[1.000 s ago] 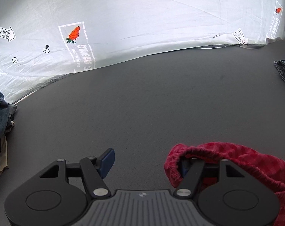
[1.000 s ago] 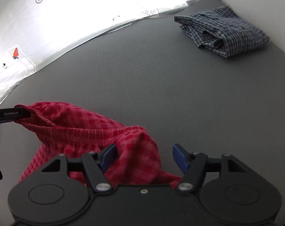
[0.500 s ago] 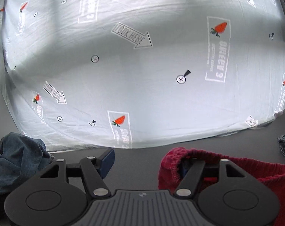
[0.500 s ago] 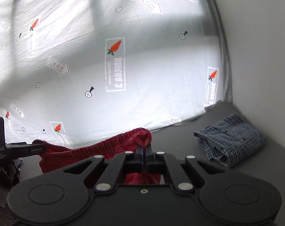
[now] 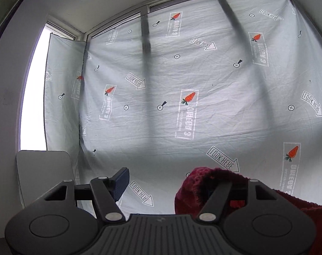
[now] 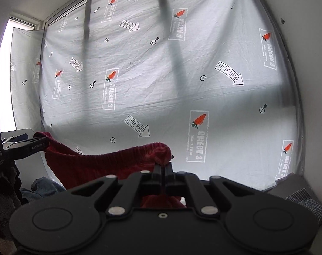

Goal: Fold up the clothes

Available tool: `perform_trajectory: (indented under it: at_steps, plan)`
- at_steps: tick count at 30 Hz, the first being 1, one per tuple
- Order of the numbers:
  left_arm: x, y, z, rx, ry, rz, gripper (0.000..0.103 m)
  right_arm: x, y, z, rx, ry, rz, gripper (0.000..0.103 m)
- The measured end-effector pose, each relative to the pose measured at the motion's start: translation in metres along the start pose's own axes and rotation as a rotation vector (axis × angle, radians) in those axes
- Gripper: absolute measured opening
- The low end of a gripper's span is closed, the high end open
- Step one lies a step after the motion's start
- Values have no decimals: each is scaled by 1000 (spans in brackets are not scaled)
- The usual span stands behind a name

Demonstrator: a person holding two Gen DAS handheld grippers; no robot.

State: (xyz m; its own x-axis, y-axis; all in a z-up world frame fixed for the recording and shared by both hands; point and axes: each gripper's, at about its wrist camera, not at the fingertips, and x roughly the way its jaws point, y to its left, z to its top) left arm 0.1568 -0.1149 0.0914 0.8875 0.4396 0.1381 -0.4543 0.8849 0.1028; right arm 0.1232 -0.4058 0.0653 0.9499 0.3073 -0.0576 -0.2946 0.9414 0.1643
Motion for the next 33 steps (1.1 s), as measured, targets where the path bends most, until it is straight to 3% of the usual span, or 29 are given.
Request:
perform_trajectory:
  at_steps: [5,13,21,26,33]
  plan:
    - [-40,32,13,42,-23,60,68,-26,18,3,-29,6,67,3]
    - [-50,43,-13,146,85,113,72,-11,36,-15,-36,121,95,3]
    - [-14,44,-58,169,231,134,72,34,44,-42,-25,230,76,3]
    - [24,43,-89,163,316,99,72,72,42,-61,-27,287,46,4]
    - [115,18,-135,159,393,24,72,158,34,-89,-17,350,-18,4]
